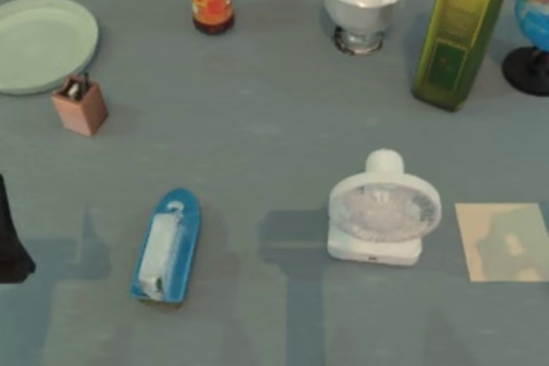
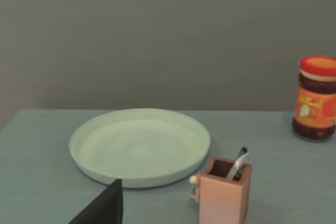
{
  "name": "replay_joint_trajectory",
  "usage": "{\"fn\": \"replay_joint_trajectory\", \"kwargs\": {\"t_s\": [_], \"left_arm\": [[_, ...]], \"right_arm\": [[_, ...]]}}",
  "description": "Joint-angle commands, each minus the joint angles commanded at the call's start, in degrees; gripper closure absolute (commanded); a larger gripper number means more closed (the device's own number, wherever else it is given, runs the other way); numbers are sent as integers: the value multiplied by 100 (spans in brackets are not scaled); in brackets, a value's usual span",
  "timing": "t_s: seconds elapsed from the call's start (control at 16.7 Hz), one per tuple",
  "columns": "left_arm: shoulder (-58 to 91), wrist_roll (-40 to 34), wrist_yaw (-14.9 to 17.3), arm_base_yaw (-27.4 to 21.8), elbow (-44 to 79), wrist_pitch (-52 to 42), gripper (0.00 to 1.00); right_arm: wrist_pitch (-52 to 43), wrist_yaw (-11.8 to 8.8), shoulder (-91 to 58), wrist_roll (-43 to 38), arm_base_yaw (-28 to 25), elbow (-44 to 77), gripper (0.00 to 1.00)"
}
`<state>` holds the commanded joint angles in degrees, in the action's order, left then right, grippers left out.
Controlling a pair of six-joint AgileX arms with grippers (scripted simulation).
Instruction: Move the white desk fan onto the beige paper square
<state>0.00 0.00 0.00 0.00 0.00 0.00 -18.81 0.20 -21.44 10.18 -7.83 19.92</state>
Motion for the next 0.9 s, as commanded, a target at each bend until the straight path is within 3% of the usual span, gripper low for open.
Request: {"fn": "replay_joint_trajectory", "kwargs": {"t_s": [0.6,0.9], "left_arm": [[0,0,0,0,0,0,0],[0,0,0,0,0,0,0]], "right_arm": [[-3845,-20,-5666,2165,-1784,5407,0],[-5480,-22,-7913,3066,-2512,7448,0]]}}
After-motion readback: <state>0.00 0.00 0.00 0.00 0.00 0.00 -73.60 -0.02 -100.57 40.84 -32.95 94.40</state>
